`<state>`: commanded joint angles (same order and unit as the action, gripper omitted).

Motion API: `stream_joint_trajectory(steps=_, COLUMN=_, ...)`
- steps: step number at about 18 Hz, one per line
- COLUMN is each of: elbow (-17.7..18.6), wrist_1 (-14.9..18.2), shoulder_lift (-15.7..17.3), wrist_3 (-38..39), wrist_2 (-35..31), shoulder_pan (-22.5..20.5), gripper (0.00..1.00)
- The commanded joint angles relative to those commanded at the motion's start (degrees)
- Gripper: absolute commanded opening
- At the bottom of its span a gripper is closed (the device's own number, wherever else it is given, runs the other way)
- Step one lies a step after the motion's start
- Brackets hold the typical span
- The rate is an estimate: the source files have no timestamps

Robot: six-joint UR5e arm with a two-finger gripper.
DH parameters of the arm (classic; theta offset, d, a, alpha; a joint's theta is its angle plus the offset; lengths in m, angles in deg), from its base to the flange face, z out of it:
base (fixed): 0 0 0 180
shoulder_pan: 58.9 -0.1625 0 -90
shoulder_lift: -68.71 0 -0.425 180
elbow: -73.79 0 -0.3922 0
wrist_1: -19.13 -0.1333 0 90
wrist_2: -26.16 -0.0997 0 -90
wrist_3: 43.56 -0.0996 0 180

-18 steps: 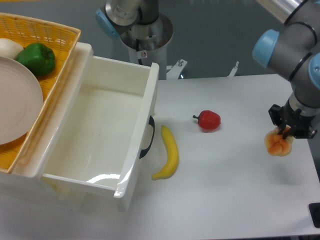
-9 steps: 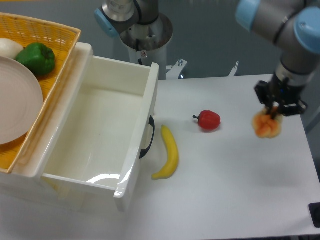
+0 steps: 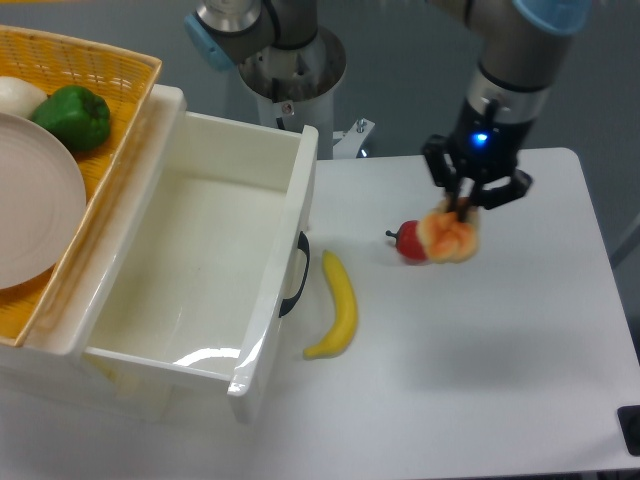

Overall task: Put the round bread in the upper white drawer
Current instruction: 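Carry the bread roll over the red apple into the open white drawer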

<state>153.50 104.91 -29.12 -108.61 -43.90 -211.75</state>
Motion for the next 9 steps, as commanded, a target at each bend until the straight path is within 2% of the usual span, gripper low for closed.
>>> stream_joint_trajectory(steps=6, elbow=0.8, wrist_1=-1.2, shoulder_lift=1.9, wrist_3=10.4, wrist_2=4.4, shoulder_pan=6.8, gripper=0.0)
stream_joint_trajectory(steps=9, elbow=4.2, wrist_1=-3.5, shoulder_lift=3.5, wrist_3=14.8, wrist_2=4.2, shoulder_pan=11.6, gripper=0.0)
